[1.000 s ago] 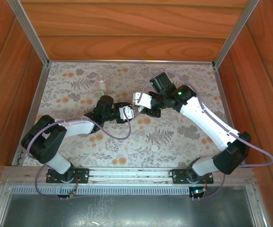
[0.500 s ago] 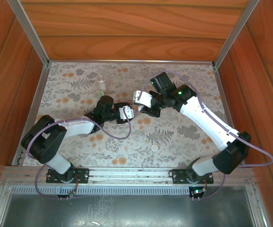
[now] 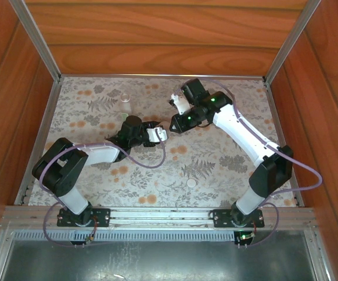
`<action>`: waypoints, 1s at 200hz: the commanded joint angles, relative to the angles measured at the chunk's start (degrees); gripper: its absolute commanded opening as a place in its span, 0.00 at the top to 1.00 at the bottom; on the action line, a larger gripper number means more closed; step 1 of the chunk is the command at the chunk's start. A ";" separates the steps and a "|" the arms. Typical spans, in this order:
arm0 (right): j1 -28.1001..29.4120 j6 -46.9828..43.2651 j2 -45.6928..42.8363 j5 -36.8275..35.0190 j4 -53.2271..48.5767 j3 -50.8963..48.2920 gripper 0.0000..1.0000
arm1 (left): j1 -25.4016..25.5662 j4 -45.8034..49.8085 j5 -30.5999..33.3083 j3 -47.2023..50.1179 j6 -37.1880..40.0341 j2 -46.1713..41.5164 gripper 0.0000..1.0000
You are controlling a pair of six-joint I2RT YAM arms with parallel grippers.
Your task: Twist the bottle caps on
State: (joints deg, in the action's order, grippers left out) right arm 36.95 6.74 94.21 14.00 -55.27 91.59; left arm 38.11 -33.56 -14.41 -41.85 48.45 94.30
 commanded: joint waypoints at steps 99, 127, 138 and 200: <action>-2.16 -45.18 -20.44 7.39 3.18 -10.10 0.25 | -1.96 0.25 -27.82 0.48 -12.15 -4.47 0.44; -0.59 -54.83 -21.36 3.15 -1.71 -10.56 0.28 | -3.29 0.25 -32.17 0.19 -14.24 -4.74 0.44; -0.28 -55.67 -21.06 2.70 -1.79 -10.20 0.30 | -3.32 0.25 -32.41 0.10 -14.25 -4.68 0.44; 1.51 -54.93 -16.93 5.41 1.55 -7.27 0.45 | -3.34 0.25 -33.57 -1.09 -14.52 -3.51 0.44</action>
State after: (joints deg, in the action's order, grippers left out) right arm 37.58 -45.74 75.99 17.61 -54.35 82.37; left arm 34.98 -33.36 -44.77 -41.23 34.61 90.89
